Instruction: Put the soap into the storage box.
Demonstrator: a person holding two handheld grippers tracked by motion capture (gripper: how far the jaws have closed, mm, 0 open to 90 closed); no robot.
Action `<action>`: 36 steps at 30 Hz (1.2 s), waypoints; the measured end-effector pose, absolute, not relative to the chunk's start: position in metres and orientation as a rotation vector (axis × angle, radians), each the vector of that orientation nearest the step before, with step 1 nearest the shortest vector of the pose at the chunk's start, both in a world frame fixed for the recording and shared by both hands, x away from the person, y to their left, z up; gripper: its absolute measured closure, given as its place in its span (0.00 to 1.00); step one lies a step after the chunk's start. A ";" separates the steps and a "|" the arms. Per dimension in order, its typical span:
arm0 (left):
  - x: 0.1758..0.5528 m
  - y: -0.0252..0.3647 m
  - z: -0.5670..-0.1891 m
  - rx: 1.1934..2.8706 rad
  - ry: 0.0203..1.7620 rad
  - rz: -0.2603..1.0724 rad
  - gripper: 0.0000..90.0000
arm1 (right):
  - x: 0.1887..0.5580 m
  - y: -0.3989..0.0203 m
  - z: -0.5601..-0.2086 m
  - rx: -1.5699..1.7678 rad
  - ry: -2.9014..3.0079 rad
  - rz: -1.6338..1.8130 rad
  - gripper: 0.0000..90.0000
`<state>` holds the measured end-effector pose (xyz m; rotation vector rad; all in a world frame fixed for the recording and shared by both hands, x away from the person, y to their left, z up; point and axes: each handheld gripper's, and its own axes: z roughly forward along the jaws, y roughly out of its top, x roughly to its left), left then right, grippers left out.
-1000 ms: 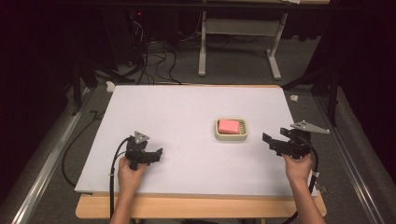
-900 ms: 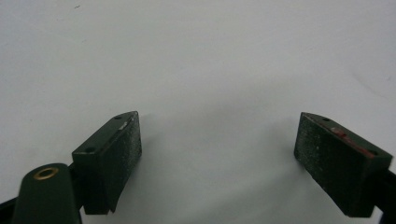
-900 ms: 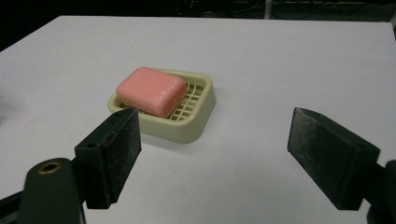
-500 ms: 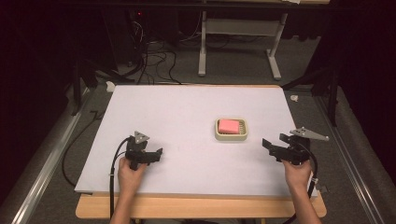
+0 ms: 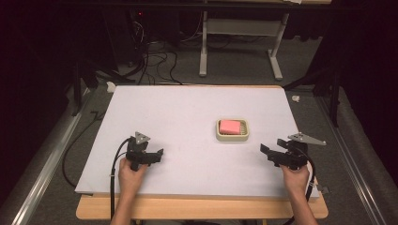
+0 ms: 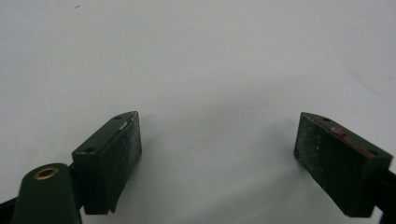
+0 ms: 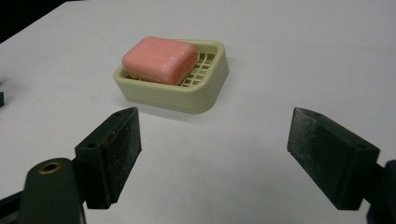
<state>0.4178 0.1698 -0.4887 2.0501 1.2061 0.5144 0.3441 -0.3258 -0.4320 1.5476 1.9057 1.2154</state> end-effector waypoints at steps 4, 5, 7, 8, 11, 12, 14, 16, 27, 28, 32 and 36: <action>0.418 0.170 -0.489 2.050 1.206 0.514 0.17 | 0.345 -0.323 -0.435 1.544 1.919 1.208 0.20; 0.418 0.170 -0.489 2.051 1.206 0.514 0.17 | 0.345 -0.322 -0.436 1.544 1.922 1.209 0.20; 0.418 0.170 -0.489 2.051 1.206 0.515 0.17 | 0.345 -0.320 -0.439 1.547 1.929 1.205 0.20; 0.418 0.170 -0.489 2.052 1.206 0.513 0.17 | 0.345 -0.319 -0.441 1.544 1.933 1.203 0.20; 0.418 0.170 -0.489 2.051 1.206 0.514 0.17 | 0.345 -0.315 -0.445 1.556 1.944 1.191 0.20; 0.418 0.170 -0.489 2.052 1.206 0.513 0.17 | 0.346 -0.315 -0.446 1.555 1.946 1.190 0.20; 0.418 0.170 -0.489 2.050 1.206 0.514 0.17 | 0.347 -0.312 -0.448 1.558 1.953 1.180 0.21; 0.418 0.170 -0.489 2.050 1.206 0.515 0.17 | 0.348 -0.310 -0.450 1.549 1.958 1.165 0.21; 0.418 0.170 -0.489 2.050 1.206 0.514 0.17 | 0.352 -0.299 -0.461 1.534 1.986 1.119 0.21; 0.418 0.170 -0.489 2.050 1.206 0.514 0.17 | 0.353 -0.298 -0.462 1.543 1.984 1.113 0.21; 0.418 0.170 -0.489 2.051 1.206 0.515 0.17 | 0.355 -0.293 -0.467 1.541 1.995 1.100 0.21; 0.418 0.170 -0.489 2.051 1.206 0.515 0.17 | 0.358 -0.288 -0.470 1.532 2.007 1.077 0.21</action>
